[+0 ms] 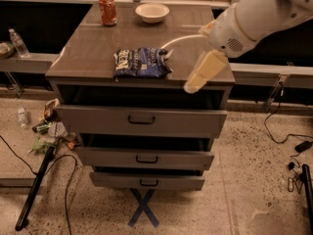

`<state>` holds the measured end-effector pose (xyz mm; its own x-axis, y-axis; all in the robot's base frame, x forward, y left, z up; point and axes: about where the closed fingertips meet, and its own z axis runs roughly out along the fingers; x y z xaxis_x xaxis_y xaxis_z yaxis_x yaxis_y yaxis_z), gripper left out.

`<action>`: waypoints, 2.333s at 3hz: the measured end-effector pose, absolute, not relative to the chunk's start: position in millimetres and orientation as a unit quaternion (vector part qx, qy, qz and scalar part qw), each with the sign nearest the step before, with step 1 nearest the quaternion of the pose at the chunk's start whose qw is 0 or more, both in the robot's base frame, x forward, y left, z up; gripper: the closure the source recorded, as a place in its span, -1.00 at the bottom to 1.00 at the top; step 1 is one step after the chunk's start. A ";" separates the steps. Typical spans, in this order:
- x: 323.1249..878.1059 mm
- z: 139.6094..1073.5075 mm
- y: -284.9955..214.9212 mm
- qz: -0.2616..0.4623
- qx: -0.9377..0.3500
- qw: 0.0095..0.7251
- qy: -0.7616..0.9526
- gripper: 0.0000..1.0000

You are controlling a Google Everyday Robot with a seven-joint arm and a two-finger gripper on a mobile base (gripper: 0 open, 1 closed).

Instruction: Move blue chip bag near paper bowl

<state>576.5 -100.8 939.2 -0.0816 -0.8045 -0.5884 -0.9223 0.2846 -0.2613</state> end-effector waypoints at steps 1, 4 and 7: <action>612.2 921.5 -62.2 0.119 -0.599 0.348 0.712 -1.00; 683.0 897.2 -24.6 0.177 -0.561 0.380 0.714 -1.00; 730.4 860.4 -21.3 0.247 -0.456 0.376 0.768 -0.63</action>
Offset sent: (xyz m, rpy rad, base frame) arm 0.0803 0.0964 -0.0408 0.1678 0.0489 0.1299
